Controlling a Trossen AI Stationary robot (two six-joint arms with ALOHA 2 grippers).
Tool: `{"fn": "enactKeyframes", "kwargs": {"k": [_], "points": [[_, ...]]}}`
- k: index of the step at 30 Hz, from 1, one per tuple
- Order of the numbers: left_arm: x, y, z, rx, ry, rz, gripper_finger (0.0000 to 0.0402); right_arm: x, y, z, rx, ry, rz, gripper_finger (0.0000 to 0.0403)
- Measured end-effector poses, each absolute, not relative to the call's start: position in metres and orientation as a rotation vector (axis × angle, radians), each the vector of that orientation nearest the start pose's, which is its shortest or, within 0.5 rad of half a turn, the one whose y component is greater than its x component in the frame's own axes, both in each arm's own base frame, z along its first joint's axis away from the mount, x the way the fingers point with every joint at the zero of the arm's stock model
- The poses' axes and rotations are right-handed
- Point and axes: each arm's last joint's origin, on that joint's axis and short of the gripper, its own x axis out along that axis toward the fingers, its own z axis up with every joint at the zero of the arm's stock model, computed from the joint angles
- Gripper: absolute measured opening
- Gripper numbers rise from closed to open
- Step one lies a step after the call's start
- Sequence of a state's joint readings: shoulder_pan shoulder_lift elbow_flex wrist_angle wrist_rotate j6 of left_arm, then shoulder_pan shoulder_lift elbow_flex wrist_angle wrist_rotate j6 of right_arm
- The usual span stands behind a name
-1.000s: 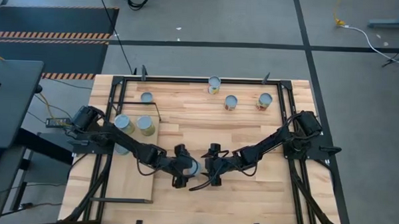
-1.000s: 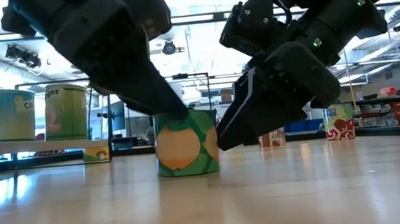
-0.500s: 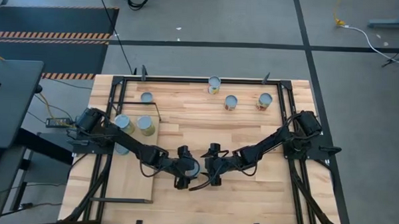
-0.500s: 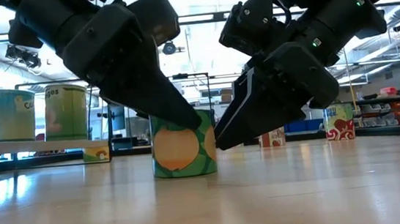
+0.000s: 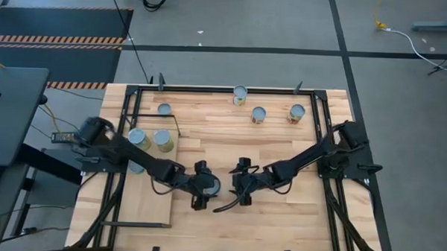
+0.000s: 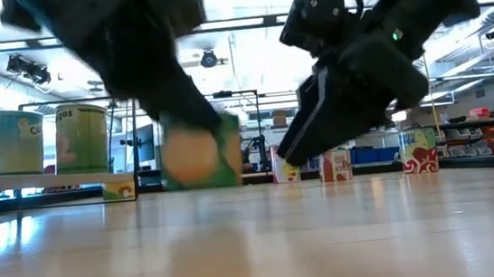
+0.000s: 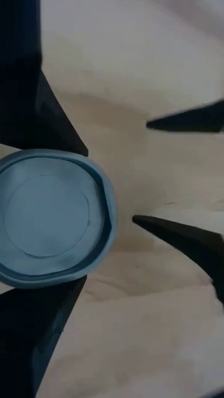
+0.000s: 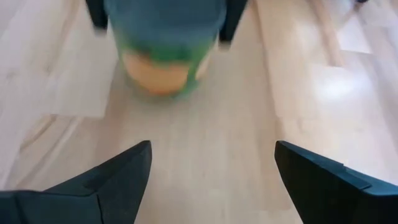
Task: Pick and place cans onto a shelf
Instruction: Put the canned peaches on the shelf
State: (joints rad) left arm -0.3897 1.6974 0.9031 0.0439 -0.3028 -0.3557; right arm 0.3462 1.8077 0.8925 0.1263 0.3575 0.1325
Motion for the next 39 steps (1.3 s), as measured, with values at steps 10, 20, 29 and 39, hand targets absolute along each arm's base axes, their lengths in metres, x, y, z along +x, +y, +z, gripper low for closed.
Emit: {"fn": "enactKeyframes", "kwargs": {"k": [10, 20, 29, 39], "points": [[0.24, -0.107, 0.248, -0.111, 0.787, 0.033, 0.0287, 0.327, 0.101, 0.155, -0.124, 0.687, -0.089, 0.0348], [0.181, -0.101, 0.245, -0.125, 1.054, 0.291, 0.0287, 0.332, 0.092, 0.156, -0.107, 0.668, -0.115, 0.0348], [0.158, -0.099, 0.22, -0.208, 1.046, 0.496, 0.0287, 0.331, 0.091, 0.155, -0.098, 0.673, -0.12, 0.0348], [0.148, -0.113, 0.218, -0.23, 1.115, 0.399, 0.0287, 0.331, 0.091, 0.155, -0.098, 0.675, -0.121, 0.0348]]}}
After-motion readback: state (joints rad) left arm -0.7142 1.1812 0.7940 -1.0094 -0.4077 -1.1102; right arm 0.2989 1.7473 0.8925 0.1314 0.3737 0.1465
